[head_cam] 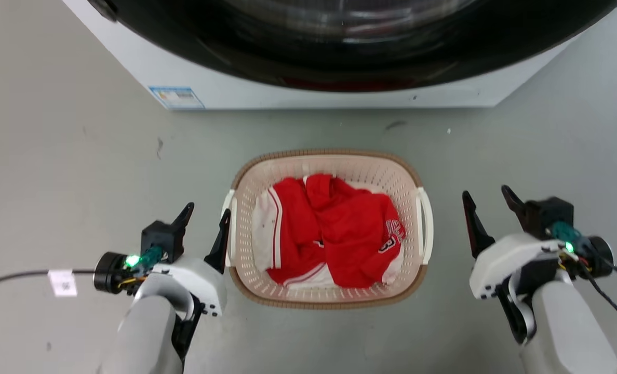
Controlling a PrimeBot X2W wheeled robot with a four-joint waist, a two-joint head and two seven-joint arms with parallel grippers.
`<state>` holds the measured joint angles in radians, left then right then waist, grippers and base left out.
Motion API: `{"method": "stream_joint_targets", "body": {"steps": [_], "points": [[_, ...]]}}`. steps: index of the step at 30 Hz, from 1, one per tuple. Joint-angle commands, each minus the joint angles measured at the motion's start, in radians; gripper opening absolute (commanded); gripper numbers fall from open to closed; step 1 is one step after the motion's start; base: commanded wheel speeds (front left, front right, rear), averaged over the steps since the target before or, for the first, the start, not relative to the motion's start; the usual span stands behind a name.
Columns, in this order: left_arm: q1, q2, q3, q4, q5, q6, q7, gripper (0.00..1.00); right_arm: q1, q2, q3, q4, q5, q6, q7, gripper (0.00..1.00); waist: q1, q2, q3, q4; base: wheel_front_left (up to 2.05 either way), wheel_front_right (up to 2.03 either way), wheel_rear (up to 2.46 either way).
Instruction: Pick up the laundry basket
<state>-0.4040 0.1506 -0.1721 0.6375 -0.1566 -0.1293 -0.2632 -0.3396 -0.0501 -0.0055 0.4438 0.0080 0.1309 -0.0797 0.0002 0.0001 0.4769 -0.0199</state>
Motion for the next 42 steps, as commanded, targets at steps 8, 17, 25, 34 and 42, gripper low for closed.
{"method": "stream_joint_targets", "body": {"steps": [8,17,25,34,42], "points": [[-0.23,0.026,-0.107,0.275,-0.054,-0.002,0.002,1.0,-0.183,0.0,0.01,0.18,-0.013,0.0,0.049,1.0,-0.0002,-0.0001,0.18,0.017,0.0,0.0,0.0],[-0.38,0.03,-0.251,0.446,-0.139,-0.002,0.028,1.0,-0.301,0.0,0.042,0.338,0.004,0.0,0.088,1.0,-0.0002,-0.0001,0.258,0.03,0.0,0.0,0.0],[-0.445,0.04,-0.379,0.495,-0.24,-0.002,0.075,1.0,-0.392,-0.001,0.051,0.458,0.006,0.0,0.139,1.0,-0.0002,-0.0001,0.306,0.039,0.0,0.0,0.0],[-0.508,0.065,-0.512,0.494,-0.34,-0.002,0.129,1.0,-0.476,0.0,0.025,0.561,-0.026,0.0,0.168,1.0,-0.0002,-0.0001,0.347,0.047,0.0,0.0,0.0],[-0.544,0.089,-0.613,0.491,-0.412,-0.002,0.137,1.0,-0.523,0.0,0.026,0.624,-0.049,0.0,0.189,1.0,-0.0002,-0.0001,0.374,0.049,0.0,0.0,0.0]]}}
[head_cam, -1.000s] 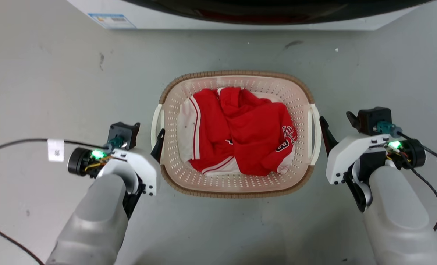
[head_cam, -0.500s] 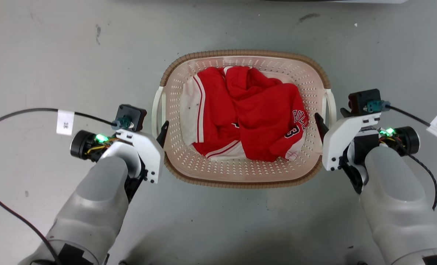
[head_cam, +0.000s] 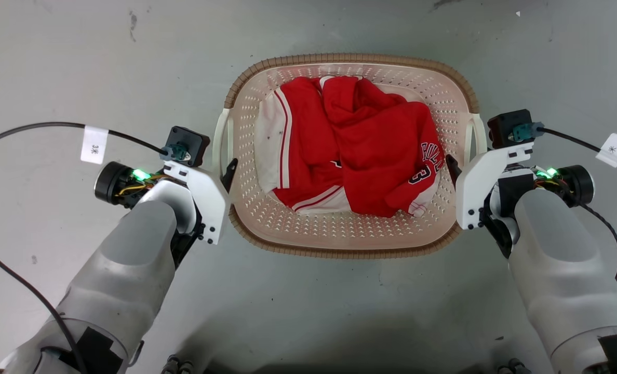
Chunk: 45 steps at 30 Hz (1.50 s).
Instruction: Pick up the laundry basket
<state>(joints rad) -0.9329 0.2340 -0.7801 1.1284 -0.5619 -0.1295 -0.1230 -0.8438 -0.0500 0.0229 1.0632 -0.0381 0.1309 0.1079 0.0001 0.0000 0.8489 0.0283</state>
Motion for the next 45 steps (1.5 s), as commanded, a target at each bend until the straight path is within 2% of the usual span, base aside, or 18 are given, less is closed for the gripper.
{"method": "stream_joint_targets", "body": {"steps": [1,11,12,13,14,27,34,45], "points": [[-0.019,0.006,-0.014,0.001,-0.015,-0.002,-0.004,1.0,-0.023,-0.001,-0.007,0.012,0.001,0.0,0.003,1.0,-0.0001,0.0,0.005,0.002,0.0,0.0,0.0],[-0.042,0.008,-0.093,0.014,-0.098,0.0,0.002,1.0,-0.063,-0.001,0.007,0.093,0.056,0.0,-0.025,1.0,-0.0001,0.0,0.023,0.011,0.0,0.0,0.0],[-0.042,0.006,-0.101,0.013,-0.107,-0.001,0.003,0.86,-0.065,-0.001,0.011,0.104,0.064,0.0,-0.019,1.0,-0.0001,0.0,0.023,0.013,0.0,0.0,0.0],[-0.038,0.003,-0.11,0.008,-0.119,-0.001,0.009,0.0,-0.067,-0.001,0.017,0.112,0.071,0.0,-0.018,0.58,-0.0001,0.0,0.024,0.014,0.0,0.0,0.0],[-0.035,0.003,-0.119,0.005,-0.13,-0.001,0.014,0.0,-0.071,-0.001,0.021,0.119,0.08,0.0,-0.02,0.0,-0.0001,0.0,0.024,0.015,0.0,0.0,0.0],[-0.012,0.027,-0.22,-0.01,-0.227,0.0,0.029,0.0,-0.083,-0.006,0.021,0.176,0.062,0.0,-0.028,0.0,-0.0001,0.0,-0.018,0.015,0.0,0.0,0.0],[0.056,0.043,-0.285,-0.05,-0.323,-0.001,0.106,0.0,-0.026,-0.006,0.037,0.203,0.064,0.0,0.034,0.0,-0.0001,0.0,-0.143,0.003,0.0,0.0,0.0],[0.186,0.088,-0.375,-0.098,-0.458,0.0,0.178,0.0,0.108,-0.008,0.118,0.221,0.145,-0.001,0.165,0.0,-0.0001,0.0,-0.37,-0.011,0.0,0.0,0.0]]}}
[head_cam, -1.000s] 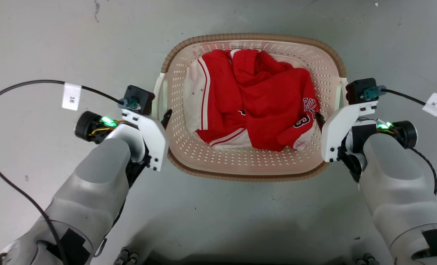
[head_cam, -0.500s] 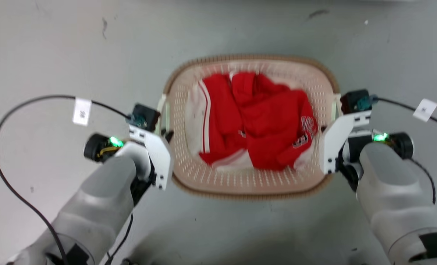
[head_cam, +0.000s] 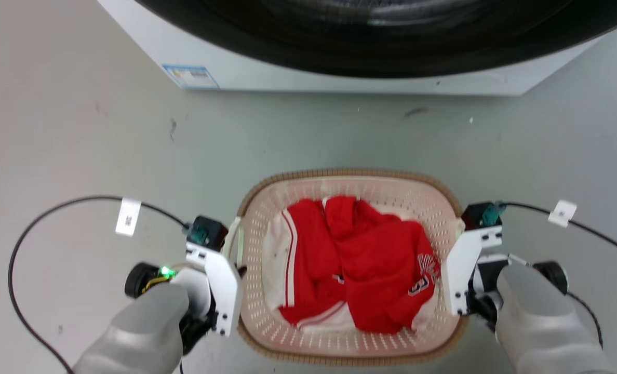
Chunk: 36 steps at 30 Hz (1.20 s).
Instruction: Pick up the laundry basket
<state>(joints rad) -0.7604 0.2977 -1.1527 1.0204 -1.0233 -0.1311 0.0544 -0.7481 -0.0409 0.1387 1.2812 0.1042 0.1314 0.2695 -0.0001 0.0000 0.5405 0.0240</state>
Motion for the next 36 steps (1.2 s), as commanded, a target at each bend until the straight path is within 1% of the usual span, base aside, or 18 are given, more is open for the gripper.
{"method": "stream_joint_targets", "body": {"steps": [1,6,9,15,18,27,32,36], "points": [[0.028,0.029,-0.005,0.008,-0.011,0.001,0.0,0.0,0.026,-0.017,0.012,0.004,0.009,-0.001,0.011,0.0,0.0001,0.0,-0.085,-0.009,0.0,0.0,0.0],[0.111,0.049,-0.032,-0.007,-0.061,0.002,-0.003,0.0,0.111,-0.018,0.062,0.002,0.088,-0.001,0.036,0.0,0.0001,0.0,-0.207,-0.015,0.0,0.0,0.0],[0.157,0.06,-0.051,-0.015,-0.078,0.002,-0.012,0.0,0.162,-0.019,0.093,-0.004,0.122,-0.001,0.031,0.0,0.0001,0.0,-0.275,-0.018,0.0,0.0,0.0],[0.24,0.077,-0.079,-0.031,-0.103,0.002,0.012,0.0,0.246,-0.021,0.139,-0.012,0.171,-0.001,0.036,0.0,0.0001,0.0,-0.391,-0.025,0.0,0.0,0.0],[0.263,0.081,-0.093,-0.055,-0.1,0.002,0.033,0.0,0.273,-0.021,0.155,-0.015,0.193,-0.001,0.047,0.0,0.0001,0.0,-0.422,-0.026,0.0,0.0,0.0],[0.321,0.119,-0.114,-0.127,-0.116,0.001,0.094,0.0,0.34,-0.019,0.217,-0.06,0.265,-0.001,0.099,0.0,0.0001,0.0,-0.505,-0.026,0.0,0.0,0.0],[0.345,0.135,-0.117,-0.156,-0.118,0.001,0.103,0.0,0.37,-0.018,0.235,-0.071,0.289,-0.001,0.121,0.0,0.0001,0.0,-0.533,-0.018,0.0,0.0,0.0],[0.364,0.144,-0.117,-0.175,-0.121,0.001,0.086,0.0,0.392,-0.018,0.239,-0.069,0.311,-0.001,0.142,0.0,0.0001,0.0,-0.55,-0.02,0.0,0.0,0.0]]}}
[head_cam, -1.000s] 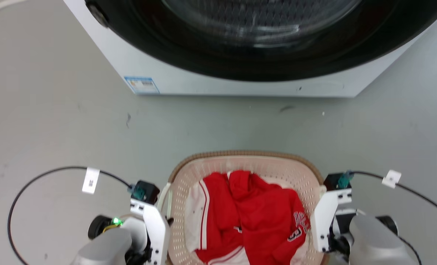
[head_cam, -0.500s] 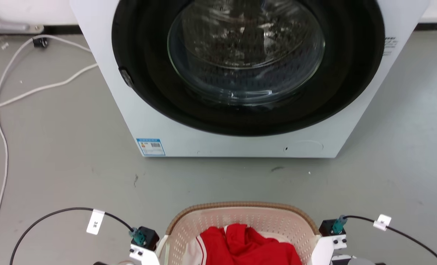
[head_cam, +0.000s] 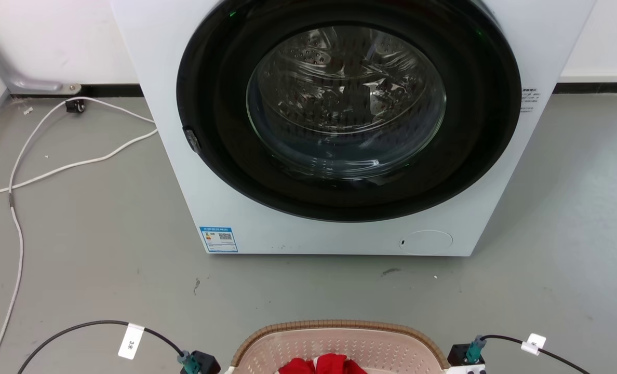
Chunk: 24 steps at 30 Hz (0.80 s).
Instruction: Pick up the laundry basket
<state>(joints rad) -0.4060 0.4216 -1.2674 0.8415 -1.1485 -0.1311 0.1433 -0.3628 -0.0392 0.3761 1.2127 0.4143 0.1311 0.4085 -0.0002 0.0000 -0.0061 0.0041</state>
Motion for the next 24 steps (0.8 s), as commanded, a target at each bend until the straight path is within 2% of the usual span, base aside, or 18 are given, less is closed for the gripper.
{"method": "stream_joint_targets", "body": {"steps": [1,17,24], "points": [[0.014,0.023,-0.003,0.0,0.002,0.001,-0.002,0.0,0.009,-0.02,0.003,0.001,0.001,-0.001,0.003,0.0,0.0002,0.0,-0.007,0.0,0.0,0.0,0.0],[0.04,0.055,0.003,-0.073,-0.007,0.016,0.006,0.0,0.031,-0.019,-0.005,-0.034,0.002,0.0,-0.006,0.0,0.0002,0.0,-0.023,0.002,0.0,0.0,0.0],[0.053,0.074,0.004,-0.116,-0.008,0.038,0.011,0.0,0.044,-0.018,-0.026,-0.049,-0.011,0.0,-0.006,0.0,0.0002,0.0,-0.026,0.002,0.0,0.0,0.0]]}}
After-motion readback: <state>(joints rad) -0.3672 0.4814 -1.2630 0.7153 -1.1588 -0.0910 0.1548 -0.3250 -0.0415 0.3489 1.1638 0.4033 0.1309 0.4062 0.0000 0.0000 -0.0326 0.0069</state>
